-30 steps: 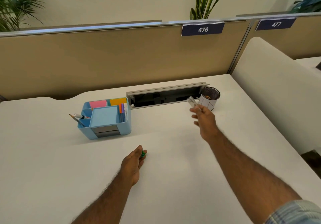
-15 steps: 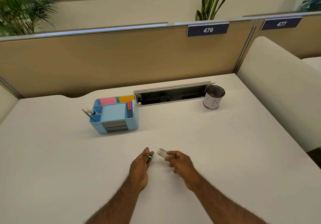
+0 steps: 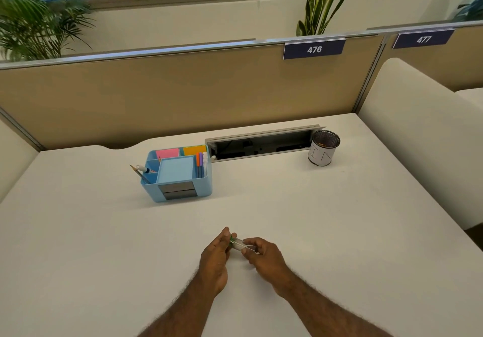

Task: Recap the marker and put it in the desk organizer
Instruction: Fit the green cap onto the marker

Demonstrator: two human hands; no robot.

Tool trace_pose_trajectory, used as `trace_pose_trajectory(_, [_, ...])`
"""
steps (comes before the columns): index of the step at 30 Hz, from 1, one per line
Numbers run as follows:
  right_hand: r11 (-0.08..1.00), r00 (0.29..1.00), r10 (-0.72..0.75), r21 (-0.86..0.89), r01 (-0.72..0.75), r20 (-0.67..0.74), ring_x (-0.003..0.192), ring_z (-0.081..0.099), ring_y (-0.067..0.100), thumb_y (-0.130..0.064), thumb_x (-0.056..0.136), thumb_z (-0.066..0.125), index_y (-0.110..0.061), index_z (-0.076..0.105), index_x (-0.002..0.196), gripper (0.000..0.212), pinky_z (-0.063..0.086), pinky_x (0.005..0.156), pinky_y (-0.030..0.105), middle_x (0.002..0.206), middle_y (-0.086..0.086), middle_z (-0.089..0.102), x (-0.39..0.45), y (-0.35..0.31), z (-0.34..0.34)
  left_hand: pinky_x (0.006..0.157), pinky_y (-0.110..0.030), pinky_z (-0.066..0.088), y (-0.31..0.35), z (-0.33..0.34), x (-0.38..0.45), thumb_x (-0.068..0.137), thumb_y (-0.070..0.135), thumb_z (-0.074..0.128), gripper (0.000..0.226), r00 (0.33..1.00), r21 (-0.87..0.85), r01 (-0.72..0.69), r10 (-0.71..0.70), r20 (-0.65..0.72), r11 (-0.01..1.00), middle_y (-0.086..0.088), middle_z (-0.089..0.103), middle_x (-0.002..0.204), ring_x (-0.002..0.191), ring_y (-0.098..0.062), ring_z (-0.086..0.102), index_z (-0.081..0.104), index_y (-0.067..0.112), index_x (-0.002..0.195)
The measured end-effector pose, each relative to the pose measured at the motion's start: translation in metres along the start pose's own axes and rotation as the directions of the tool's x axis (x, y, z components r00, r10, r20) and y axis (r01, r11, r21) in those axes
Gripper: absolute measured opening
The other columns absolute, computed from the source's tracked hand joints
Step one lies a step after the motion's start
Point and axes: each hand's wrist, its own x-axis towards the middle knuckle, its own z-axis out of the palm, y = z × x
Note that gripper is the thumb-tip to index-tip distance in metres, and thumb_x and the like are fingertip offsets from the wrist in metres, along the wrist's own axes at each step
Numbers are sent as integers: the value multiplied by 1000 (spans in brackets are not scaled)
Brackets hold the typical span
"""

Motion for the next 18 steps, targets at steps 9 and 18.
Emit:
trace_pose_trajectory(9, [999,998,-43,10,43,-51,96,64,10,-27,87,67,-37,66,100,16,51,87,27,102,-11,71,-5,4,8,101,-34,41,-3,0,-4,92,13,57,37,1000,11,-22,22,-13,1000,-11,70,99,97,-22,62,58,2,127])
trace_pose_trajectory(18, [996,993,-84,-10,84,-80,90,62,-1,-24,88,67,-32,68,108,21,46,77,12,97,-19,69,-7,3,9,90,-31,47,0,0,-6,91,12,58,33,1000,-6,-7,7,-10,1000,-13,69,92,88,-20,63,60,0,122])
